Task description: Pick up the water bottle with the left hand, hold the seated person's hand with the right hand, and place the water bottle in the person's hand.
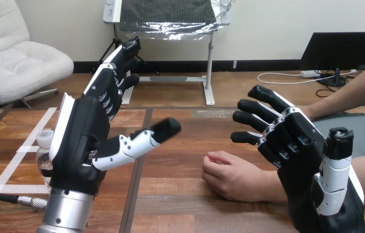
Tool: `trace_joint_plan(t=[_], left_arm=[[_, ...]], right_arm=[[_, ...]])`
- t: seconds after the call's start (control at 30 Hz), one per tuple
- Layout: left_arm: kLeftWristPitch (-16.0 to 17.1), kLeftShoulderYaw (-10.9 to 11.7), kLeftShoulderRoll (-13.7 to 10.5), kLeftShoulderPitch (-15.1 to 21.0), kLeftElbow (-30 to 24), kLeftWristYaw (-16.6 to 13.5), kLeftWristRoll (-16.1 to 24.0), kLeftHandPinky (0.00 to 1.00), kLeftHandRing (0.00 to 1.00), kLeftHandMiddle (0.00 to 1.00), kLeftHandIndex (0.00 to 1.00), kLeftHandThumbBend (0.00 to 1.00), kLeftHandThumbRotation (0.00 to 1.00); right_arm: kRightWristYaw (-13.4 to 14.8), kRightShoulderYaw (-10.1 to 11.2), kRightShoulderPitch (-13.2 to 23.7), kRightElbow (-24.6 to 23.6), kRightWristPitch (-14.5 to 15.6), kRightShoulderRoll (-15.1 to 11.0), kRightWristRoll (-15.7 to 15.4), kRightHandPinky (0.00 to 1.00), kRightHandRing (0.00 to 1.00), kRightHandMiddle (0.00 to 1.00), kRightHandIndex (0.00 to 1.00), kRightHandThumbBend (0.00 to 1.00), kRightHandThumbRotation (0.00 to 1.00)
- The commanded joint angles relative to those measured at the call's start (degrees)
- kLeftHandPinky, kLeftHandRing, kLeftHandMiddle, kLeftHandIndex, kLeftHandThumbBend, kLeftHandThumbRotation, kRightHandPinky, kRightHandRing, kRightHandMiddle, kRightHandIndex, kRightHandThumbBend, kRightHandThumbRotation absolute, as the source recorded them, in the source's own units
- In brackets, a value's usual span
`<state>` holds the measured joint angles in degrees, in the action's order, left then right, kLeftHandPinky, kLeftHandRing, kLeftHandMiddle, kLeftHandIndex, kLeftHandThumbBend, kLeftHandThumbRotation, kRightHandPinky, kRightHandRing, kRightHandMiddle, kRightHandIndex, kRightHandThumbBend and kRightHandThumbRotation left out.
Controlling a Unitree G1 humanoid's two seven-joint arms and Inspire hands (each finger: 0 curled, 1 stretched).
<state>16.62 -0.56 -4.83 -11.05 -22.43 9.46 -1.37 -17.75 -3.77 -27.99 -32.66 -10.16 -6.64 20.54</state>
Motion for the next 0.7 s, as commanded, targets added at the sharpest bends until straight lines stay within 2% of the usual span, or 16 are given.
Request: trace_joint_plan(t=[0.0, 0.43, 0.67], left_arm=[[0.8, 0.6, -0.6, 3.2, 0.2, -0.6, 0.7, 0.85, 0.94, 0.93, 0.88, 1.00, 0.03], [1.0, 1.1, -0.9, 3.7, 0.6, -1.3, 1.6, 0.85, 0.94, 0.93, 0.89, 1.00, 0.04], [1.9, 2.1, -1.4, 4.2, 1.6, -2.2, 3.7, 0.88, 0.95, 0.93, 0.89, 1.00, 0.06]], right_arm=[[0.1, 0.2, 1.6, -0.2, -1.1, 0.6, 0.3, 0.69, 0.80, 0.80, 0.82, 0.80, 0.98], [0.2, 0.3, 1.4, -0.4, -0.8, 0.6, 0.6, 0.71, 0.80, 0.80, 0.82, 0.80, 0.98], [0.4, 0.2, 1.4, -0.4, -0.8, 0.6, 0.3, 0.70, 0.80, 0.80, 0.82, 0.80, 0.98]])
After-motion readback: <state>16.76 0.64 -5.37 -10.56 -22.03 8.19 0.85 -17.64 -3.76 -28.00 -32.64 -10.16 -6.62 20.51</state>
